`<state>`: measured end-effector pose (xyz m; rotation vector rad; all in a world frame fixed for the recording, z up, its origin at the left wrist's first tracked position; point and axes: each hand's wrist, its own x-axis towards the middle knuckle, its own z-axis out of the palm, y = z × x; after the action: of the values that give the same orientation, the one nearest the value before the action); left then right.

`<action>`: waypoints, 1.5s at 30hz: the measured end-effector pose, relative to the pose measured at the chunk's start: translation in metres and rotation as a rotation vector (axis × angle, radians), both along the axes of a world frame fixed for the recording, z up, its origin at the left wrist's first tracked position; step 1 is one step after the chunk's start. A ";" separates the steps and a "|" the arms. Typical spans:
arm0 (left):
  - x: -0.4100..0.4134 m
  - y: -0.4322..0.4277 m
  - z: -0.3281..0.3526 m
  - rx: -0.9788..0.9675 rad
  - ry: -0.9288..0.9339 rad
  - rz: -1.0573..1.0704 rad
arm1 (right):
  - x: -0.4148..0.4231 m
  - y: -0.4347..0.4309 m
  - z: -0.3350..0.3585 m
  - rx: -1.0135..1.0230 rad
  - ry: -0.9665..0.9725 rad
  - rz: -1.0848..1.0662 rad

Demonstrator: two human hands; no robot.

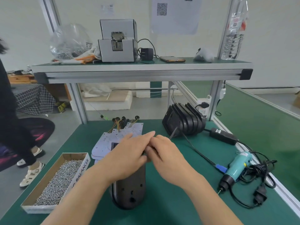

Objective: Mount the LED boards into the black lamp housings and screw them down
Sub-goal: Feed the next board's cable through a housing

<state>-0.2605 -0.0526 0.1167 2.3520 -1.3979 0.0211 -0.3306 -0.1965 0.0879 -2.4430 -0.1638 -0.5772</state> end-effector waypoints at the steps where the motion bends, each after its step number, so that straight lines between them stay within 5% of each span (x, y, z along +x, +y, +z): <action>1: 0.001 -0.002 -0.002 -0.030 -0.023 0.010 | -0.001 0.000 0.001 -0.014 -0.015 -0.010; 6: 0.011 0.005 -0.021 0.088 -0.166 0.040 | -0.008 -0.001 0.006 -0.121 -0.183 -0.007; 12: 0.029 0.020 -0.029 0.233 -0.088 0.217 | -0.014 0.007 0.003 -0.114 -0.304 -0.077; 19: 0.030 0.029 -0.028 0.033 0.151 0.219 | -0.011 0.007 -0.005 -0.029 -0.358 -0.099; 24: 0.026 0.030 -0.019 -0.072 0.212 0.254 | -0.009 -0.014 -0.005 0.128 -0.263 -0.202; 30: 0.005 0.011 -0.026 -0.258 0.035 0.491 | -0.014 -0.011 0.005 -0.266 0.158 -0.275; 37: 0.000 0.008 -0.029 -0.303 -0.038 0.425 | -0.014 -0.002 0.000 -0.200 0.162 -0.115; 41: 0.000 0.024 -0.022 -0.363 0.186 0.294 | -0.015 -0.008 -0.003 0.165 0.024 -0.097; 45: 0.009 0.041 -0.017 -0.686 0.845 0.116 | -0.018 -0.008 0.002 0.492 0.000 0.034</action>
<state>-0.2518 -0.0119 0.0998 1.5553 -0.6767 -0.3578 -0.3484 -0.2050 0.0898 -1.9604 -0.0538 -0.5292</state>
